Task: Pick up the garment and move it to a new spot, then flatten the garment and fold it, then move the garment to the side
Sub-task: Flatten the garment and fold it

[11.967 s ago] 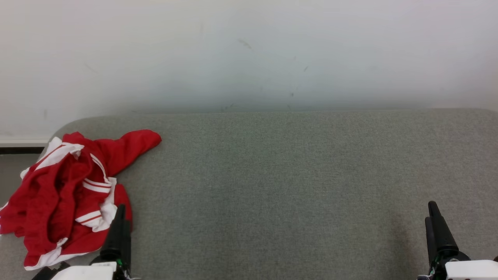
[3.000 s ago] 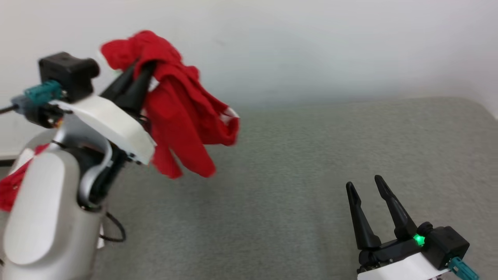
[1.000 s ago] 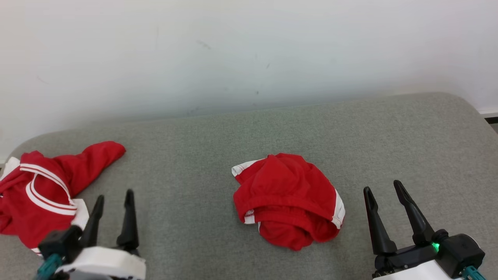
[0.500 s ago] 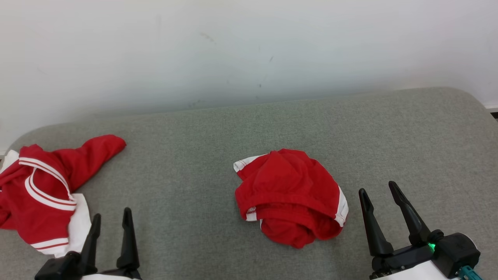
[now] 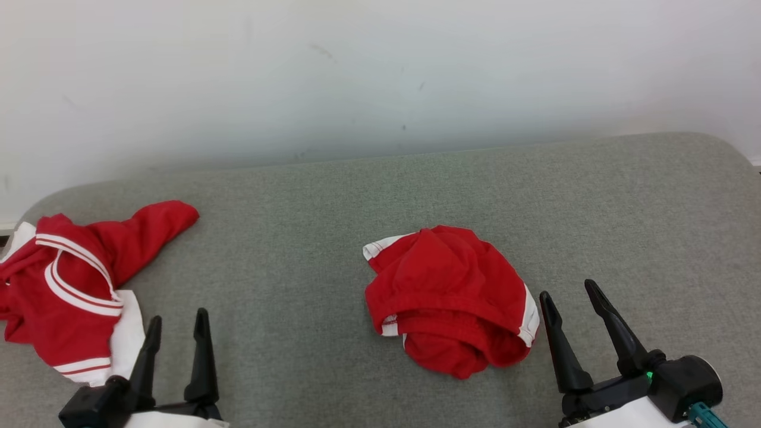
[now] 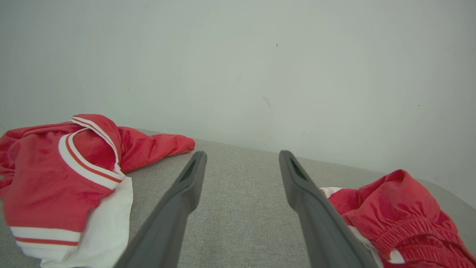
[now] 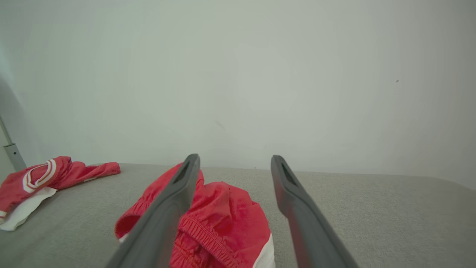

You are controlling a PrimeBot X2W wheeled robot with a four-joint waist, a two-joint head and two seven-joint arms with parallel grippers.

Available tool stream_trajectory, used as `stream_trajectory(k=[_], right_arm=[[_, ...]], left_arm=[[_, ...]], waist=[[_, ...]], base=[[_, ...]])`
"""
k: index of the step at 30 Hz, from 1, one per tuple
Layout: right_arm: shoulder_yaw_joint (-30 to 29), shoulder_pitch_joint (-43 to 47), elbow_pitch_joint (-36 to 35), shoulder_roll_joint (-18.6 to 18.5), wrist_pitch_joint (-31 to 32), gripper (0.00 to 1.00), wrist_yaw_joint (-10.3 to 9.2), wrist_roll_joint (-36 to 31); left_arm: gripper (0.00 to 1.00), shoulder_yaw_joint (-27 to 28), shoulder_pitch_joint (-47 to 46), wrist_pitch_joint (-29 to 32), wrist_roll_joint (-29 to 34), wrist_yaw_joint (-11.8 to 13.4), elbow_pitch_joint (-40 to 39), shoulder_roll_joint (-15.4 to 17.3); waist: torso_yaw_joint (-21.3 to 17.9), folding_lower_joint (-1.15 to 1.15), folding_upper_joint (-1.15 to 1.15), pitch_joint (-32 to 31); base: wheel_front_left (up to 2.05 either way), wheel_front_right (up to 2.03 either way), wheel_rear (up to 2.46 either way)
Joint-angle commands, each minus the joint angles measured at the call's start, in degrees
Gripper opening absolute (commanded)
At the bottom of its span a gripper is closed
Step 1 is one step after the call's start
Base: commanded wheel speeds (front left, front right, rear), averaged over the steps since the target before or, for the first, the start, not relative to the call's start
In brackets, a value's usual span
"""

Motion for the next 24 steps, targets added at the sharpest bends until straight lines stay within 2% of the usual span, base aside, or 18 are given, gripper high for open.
stream_trajectory(k=[1,5,8,13,20,24], right_arm=[[-0.20,-0.47,0.64,-0.19,0.05,1.00,-0.12,-0.48],[3.15,-1.49,3.57,-0.11,0.05,1.00,-0.11,-0.35],[8.12,-3.08,7.58,-0.60,0.20,1.00,-0.12,0.97],[17.59,-8.29,14.54,-0.97,4.77,1.00,-0.13,4.46],[21.84,-15.57,25.60,0.26,11.48,1.00,-0.12,3.76],[21.76,-19.38,32.07,0.75,13.46,1.00,-0.13,2.09]], left_arm=[[1.00,0.08,-0.47,-0.03,0.58,-0.23,0.14,-0.10],[1.00,0.06,-0.70,-0.03,0.58,-0.87,0.73,-0.32],[1.00,0.10,-1.14,-0.03,0.53,-1.19,1.30,-0.43],[1.00,-0.18,-1.86,-0.03,-0.10,-1.60,2.43,-0.50],[1.00,-1.99,-2.31,-0.03,-0.44,-1.05,3.25,-0.52],[1.00,-2.85,-2.67,-0.03,-0.62,-0.71,3.46,-0.52]], waist=[[0.35,0.00,0.00,-0.09],[1.72,0.00,0.00,-0.25],[3.24,0.00,0.00,-0.31],[6.67,0.00,0.00,-1.13],[12.74,0.00,0.00,-1.29],[16.65,0.00,0.00,-0.84]], base=[[0.00,0.00,0.00],[0.00,0.00,0.00],[0.00,0.00,0.00],[0.00,0.00,0.00],[0.00,0.00,0.00],[0.00,0.00,0.00]])
